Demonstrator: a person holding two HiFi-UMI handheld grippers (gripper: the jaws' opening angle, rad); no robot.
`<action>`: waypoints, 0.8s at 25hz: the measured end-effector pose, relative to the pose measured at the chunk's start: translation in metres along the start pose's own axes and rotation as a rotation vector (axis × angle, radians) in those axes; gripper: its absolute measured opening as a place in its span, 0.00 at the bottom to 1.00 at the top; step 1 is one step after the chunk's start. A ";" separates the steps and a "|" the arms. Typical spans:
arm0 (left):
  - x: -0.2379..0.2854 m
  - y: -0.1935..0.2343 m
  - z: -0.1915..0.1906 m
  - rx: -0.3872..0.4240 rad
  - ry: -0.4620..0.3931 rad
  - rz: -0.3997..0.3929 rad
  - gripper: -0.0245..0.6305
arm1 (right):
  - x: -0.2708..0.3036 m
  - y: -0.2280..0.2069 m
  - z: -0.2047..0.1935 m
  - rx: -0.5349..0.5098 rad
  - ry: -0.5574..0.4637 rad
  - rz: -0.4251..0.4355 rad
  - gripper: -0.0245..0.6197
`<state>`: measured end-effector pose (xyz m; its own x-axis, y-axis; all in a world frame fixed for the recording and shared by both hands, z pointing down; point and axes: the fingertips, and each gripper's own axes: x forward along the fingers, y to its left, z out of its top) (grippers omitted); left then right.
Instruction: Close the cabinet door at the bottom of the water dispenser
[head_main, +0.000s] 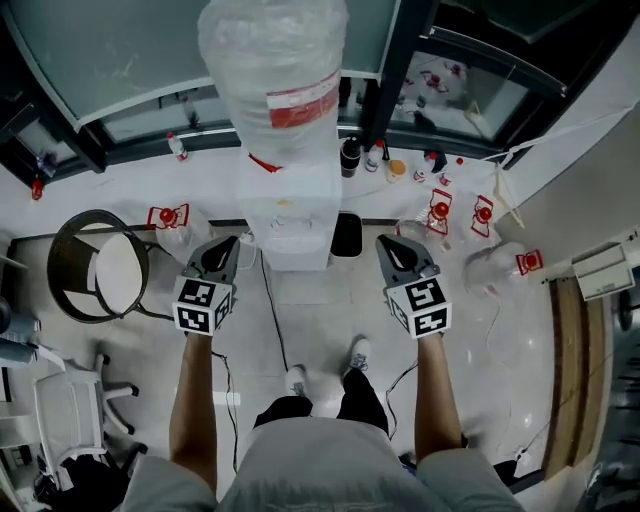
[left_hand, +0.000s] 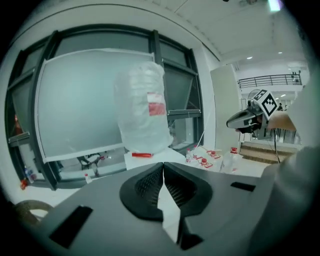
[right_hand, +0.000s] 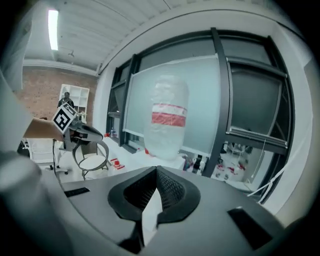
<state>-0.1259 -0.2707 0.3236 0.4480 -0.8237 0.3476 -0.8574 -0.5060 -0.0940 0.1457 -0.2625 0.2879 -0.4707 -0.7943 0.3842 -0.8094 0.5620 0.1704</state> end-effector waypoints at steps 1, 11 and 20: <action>-0.011 0.007 0.014 0.017 -0.027 0.004 0.07 | -0.002 0.008 0.017 -0.017 -0.024 -0.002 0.08; -0.108 0.022 0.106 0.125 -0.217 -0.027 0.07 | -0.037 0.079 0.137 -0.147 -0.208 -0.005 0.08; -0.166 0.005 0.162 0.236 -0.327 -0.001 0.07 | -0.080 0.110 0.189 -0.191 -0.308 0.003 0.08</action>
<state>-0.1634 -0.1784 0.1145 0.5383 -0.8419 0.0363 -0.7922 -0.5203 -0.3190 0.0281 -0.1807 0.1046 -0.5803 -0.8084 0.0984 -0.7414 0.5744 0.3470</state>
